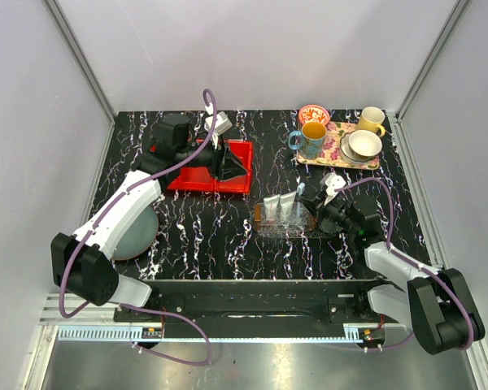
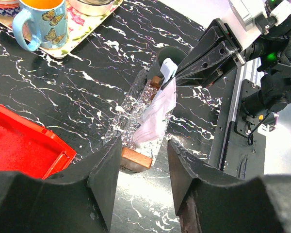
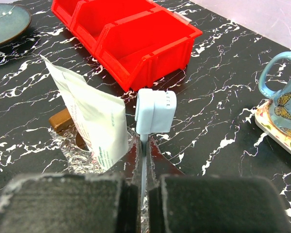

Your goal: Prepare toiletry sets of a toothbrush and toothpaste on the tray

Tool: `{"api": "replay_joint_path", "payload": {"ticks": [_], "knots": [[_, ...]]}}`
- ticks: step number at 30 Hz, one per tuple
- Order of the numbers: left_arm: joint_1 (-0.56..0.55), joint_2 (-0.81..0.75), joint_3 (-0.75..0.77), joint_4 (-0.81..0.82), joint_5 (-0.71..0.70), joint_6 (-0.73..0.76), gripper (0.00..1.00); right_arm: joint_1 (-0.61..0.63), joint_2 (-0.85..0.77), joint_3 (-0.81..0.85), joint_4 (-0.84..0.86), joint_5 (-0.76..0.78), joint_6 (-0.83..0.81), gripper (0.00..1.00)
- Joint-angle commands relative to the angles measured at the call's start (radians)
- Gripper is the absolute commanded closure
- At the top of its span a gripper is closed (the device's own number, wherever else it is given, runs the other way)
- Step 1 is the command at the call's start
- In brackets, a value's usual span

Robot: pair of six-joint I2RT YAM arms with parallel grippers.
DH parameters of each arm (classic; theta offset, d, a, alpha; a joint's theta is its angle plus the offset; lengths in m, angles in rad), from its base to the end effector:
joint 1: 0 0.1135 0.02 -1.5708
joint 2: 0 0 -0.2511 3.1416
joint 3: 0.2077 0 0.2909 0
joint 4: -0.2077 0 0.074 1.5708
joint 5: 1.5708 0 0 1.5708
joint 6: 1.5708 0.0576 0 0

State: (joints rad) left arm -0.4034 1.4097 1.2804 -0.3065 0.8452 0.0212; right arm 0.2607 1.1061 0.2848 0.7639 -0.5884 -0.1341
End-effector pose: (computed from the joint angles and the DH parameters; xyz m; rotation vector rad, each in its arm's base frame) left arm 0.3247 -0.1855 0.3368 0.9483 1.7715 -1.0867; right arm 0.2498 0.0997 0.1635 -0.7558 1.4659 0.5742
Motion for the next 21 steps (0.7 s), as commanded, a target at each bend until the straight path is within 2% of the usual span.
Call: {"api": "replay_joint_path", "payload": {"ticks": [1,10,21], "knots": [[0.006,-0.003,0.042,0.029,0.029,0.013,0.53,-0.008,-0.014,0.033,0.014,-0.002,0.001,1.0],[0.006,-0.006,0.043,0.027,0.031,0.014,0.53,-0.009,-0.015,0.037,0.011,0.009,-0.001,1.0],[0.008,-0.006,0.042,0.027,0.032,0.013,0.53,-0.011,-0.015,0.051,-0.026,0.042,-0.015,0.95]]}}
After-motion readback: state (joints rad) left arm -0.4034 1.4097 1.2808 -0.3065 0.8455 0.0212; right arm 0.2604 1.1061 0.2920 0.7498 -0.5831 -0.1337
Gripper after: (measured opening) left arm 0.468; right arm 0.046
